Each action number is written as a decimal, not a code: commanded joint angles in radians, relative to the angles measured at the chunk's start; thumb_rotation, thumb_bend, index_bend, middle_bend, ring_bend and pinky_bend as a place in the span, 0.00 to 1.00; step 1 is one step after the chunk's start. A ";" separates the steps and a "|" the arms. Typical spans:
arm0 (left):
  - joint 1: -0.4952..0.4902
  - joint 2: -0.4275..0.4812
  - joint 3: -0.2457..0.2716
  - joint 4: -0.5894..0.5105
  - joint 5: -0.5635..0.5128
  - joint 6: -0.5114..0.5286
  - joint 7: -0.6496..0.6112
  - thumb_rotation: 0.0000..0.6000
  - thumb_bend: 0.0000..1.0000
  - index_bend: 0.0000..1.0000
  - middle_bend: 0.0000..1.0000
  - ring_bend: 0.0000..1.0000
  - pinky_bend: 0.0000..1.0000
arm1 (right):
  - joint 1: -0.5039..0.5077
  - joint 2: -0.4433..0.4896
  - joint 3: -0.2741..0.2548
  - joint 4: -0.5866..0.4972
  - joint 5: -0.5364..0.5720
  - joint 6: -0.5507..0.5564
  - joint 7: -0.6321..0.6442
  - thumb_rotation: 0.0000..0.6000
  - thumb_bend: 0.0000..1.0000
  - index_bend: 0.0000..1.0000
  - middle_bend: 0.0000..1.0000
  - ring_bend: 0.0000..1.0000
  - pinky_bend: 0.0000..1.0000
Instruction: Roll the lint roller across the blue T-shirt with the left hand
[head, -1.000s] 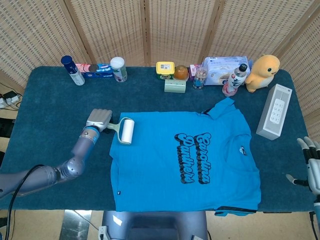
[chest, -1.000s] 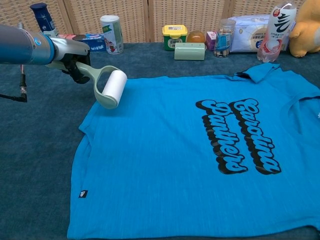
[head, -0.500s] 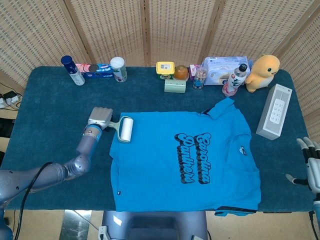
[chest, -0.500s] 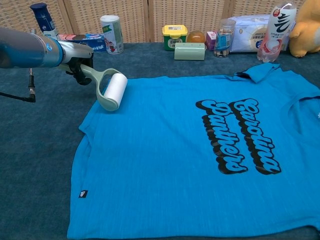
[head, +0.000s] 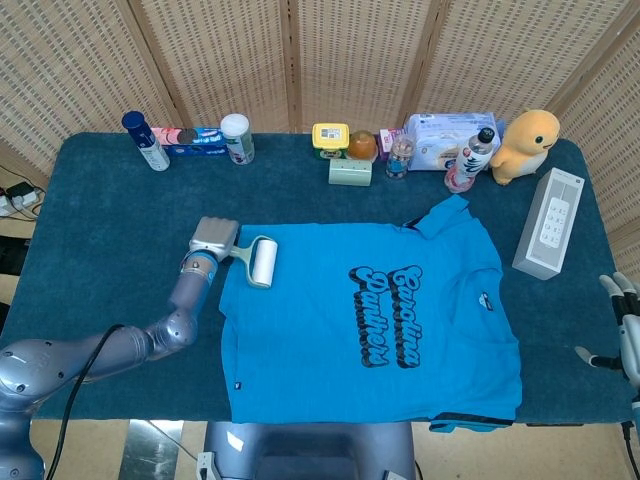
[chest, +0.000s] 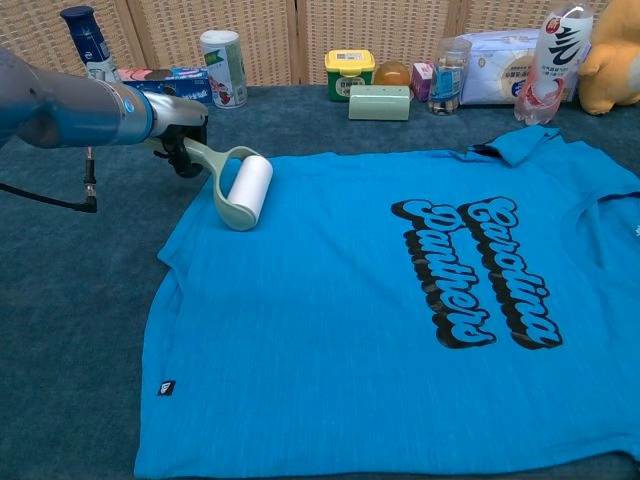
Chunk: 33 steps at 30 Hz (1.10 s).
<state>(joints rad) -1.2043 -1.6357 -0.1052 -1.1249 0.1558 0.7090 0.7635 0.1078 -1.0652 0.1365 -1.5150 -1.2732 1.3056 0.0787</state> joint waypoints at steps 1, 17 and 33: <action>-0.004 -0.005 -0.005 -0.001 -0.001 0.001 -0.002 1.00 0.85 1.00 0.85 0.84 1.00 | 0.000 0.002 0.001 0.000 0.000 -0.001 0.005 1.00 0.00 0.03 0.00 0.00 0.00; -0.056 -0.086 -0.030 0.057 -0.049 -0.011 0.033 1.00 0.84 1.00 0.85 0.84 1.00 | -0.002 0.012 0.004 0.002 0.004 -0.002 0.030 1.00 0.00 0.04 0.00 0.00 0.00; -0.118 -0.181 -0.068 0.142 -0.084 -0.033 0.071 1.00 0.84 1.00 0.85 0.84 1.00 | -0.003 0.021 0.012 0.008 0.016 -0.010 0.057 1.00 0.00 0.03 0.00 0.00 0.00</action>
<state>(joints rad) -1.3178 -1.8117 -0.1700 -0.9884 0.0735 0.6787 0.8312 0.1048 -1.0440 0.1484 -1.5070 -1.2569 1.2957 0.1354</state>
